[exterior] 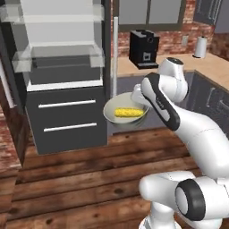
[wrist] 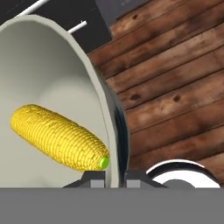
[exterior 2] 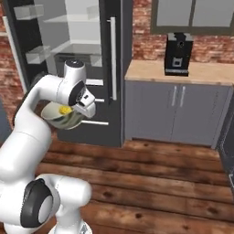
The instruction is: Move the cup from next to the sink to the open cabinet. Then, move the bowl with the corn to the fridge to clear the area for faucet cleaning.
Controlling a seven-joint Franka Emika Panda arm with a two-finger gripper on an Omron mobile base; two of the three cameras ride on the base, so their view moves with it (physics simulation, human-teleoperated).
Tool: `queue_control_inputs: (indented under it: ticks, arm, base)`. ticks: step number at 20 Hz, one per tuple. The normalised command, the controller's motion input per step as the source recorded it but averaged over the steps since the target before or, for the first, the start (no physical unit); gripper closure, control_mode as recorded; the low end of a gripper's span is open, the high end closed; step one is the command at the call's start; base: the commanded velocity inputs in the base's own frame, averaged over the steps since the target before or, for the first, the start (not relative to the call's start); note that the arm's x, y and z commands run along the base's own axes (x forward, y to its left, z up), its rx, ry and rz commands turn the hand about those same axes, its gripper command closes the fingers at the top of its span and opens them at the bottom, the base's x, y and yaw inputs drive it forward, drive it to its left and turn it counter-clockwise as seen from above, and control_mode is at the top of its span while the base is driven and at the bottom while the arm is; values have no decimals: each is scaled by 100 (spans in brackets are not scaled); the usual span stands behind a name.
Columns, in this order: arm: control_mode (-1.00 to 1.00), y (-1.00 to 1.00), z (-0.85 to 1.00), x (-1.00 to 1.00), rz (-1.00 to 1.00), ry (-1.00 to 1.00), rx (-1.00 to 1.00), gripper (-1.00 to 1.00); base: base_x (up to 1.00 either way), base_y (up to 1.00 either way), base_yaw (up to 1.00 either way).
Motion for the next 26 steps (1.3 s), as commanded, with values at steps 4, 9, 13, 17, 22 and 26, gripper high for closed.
queue_control_inputs:
  ticks: [4, 9, 13, 17, 22, 26]
  arm:
    - [100, 0, 0, 0, 0, 0, 0, 100]
    - [100, 0, 0, 0, 0, 0, 0, 100]
    - [100, 0, 0, 0, 0, 0, 0, 100]
    - [100, 0, 0, 0, 0, 0, 0, 100]
    - [100, 0, 0, 0, 0, 0, 0, 100]
    - [100, 0, 0, 0, 0, 0, 0, 100]
  base:
    - [100, 100, -10]
    - [100, 100, -15]
    - [100, 50, -20]
    - [99, -5, -12]
    - [83, -3, -7]
    - [100, 1, -10]
